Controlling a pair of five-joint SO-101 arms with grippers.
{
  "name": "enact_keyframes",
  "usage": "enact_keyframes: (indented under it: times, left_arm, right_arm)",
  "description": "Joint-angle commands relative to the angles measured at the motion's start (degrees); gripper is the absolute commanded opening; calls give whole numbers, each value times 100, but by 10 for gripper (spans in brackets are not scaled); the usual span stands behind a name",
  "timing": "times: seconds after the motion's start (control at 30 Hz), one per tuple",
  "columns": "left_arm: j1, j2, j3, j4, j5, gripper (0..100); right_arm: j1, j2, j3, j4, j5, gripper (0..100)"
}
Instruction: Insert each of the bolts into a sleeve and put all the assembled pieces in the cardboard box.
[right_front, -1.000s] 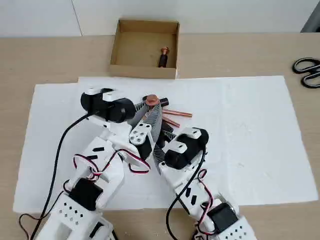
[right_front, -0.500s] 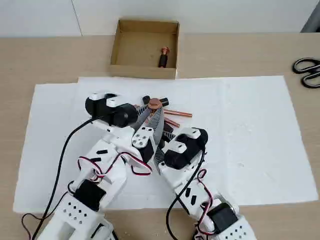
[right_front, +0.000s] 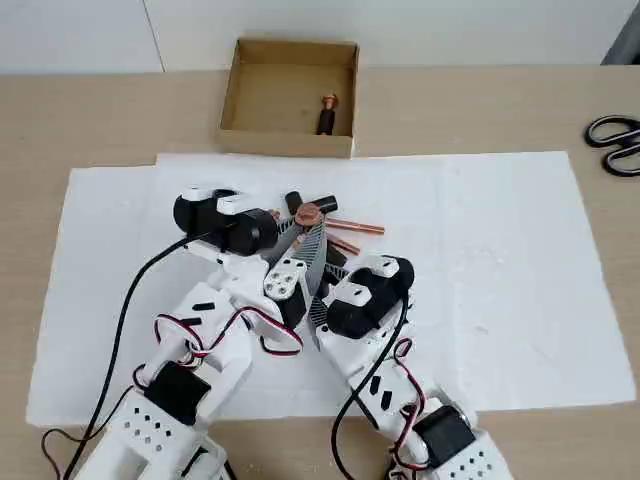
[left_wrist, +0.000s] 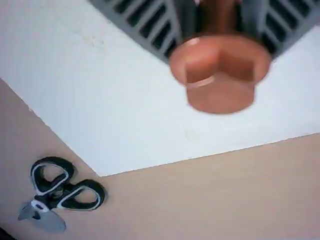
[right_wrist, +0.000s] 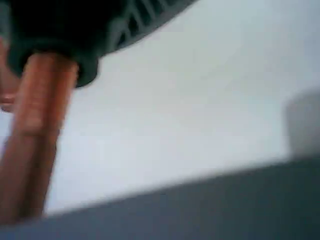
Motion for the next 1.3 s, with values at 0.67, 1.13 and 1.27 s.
enact_keyframes:
  times: [0.67,1.13,1.27]
  left_arm:
    - [0,-18,-321,1090,-185,6]
    - [0,-18,-312,1371,-273,6]
    - [0,-26,-312,1477,-273,6]
  right_arm:
    - [-4,-31,44,13,-70,4]
    - [119,-22,44,22,-70,4]
    - [127,-22,44,22,-70,4]
